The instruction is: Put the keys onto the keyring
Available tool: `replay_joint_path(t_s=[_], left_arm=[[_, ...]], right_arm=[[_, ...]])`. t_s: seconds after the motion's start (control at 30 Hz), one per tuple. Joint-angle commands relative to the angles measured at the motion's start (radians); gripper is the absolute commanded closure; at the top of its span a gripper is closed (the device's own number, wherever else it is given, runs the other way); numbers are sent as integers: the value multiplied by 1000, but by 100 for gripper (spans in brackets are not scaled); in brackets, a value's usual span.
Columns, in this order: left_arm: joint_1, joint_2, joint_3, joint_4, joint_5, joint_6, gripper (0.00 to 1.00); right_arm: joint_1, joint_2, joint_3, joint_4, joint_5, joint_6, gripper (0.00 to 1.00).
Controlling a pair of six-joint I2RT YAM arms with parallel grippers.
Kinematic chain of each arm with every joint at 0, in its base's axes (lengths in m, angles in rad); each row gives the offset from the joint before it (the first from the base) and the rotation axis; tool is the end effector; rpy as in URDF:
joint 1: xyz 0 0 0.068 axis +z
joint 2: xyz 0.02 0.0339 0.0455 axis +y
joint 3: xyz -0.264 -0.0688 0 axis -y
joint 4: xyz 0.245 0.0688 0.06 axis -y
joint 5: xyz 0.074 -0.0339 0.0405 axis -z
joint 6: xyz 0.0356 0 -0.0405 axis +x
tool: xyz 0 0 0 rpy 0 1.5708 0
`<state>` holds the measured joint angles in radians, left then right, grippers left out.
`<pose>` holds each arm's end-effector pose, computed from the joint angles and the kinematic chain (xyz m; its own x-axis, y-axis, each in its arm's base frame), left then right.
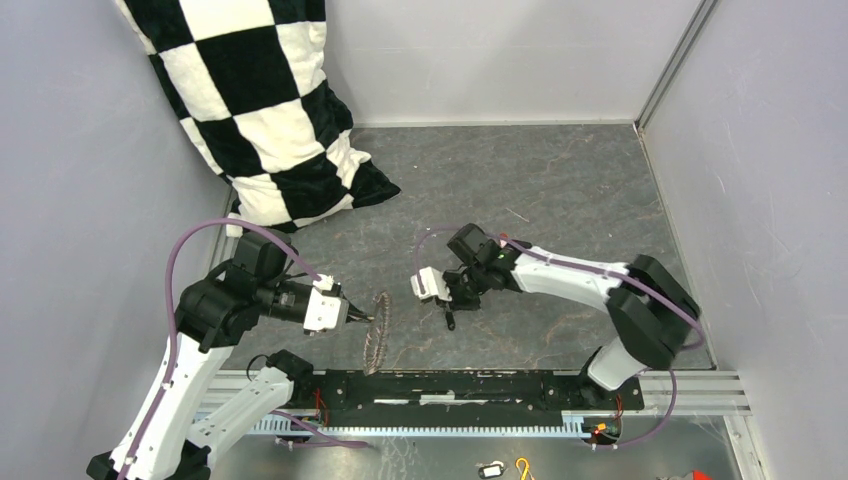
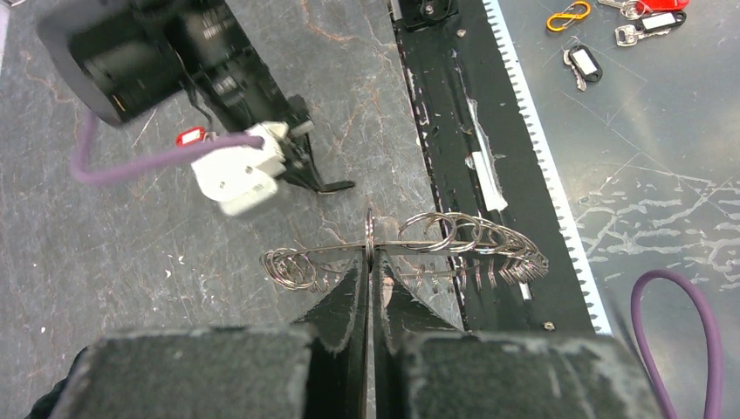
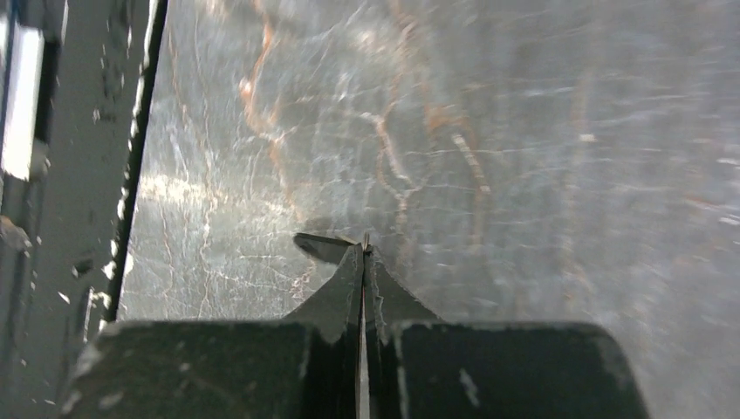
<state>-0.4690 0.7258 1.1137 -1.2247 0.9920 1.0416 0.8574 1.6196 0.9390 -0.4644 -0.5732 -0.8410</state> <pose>0.0661 -0.0669 0.3675 0.3108 0.3719 -0.8747 0.9491 -0.1713 0.2644 0.1843 0.2425 0.1750 0.1854 -0.7427 -0.6435 -0.9655 -0.2596 0.0214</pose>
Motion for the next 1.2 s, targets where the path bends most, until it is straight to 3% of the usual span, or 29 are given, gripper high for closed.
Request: replay_joint_path(t_s=[0.0, 0.13, 0.27, 0.43, 0.9, 1.17], left_arm=[[-3, 8, 35, 21, 43, 15, 98], [-2, 32, 59, 38, 96, -21, 98], [-2, 60, 72, 8, 170, 0, 98], [-2, 116, 99, 3, 270, -28, 98], [-2, 199, 168, 5, 441, -57, 98], [-8, 178, 149, 4, 460, 88, 98]], right_arm=[[10, -222, -16, 182, 33, 272, 100], [43, -394, 9, 191, 24, 321, 100], [94, -492, 95, 80, 52, 245, 100], [160, -580, 138, 62, 109, 168, 100], [285, -649, 230, 150, 45, 103, 100], [330, -648, 246, 177, -4, 89, 100]])
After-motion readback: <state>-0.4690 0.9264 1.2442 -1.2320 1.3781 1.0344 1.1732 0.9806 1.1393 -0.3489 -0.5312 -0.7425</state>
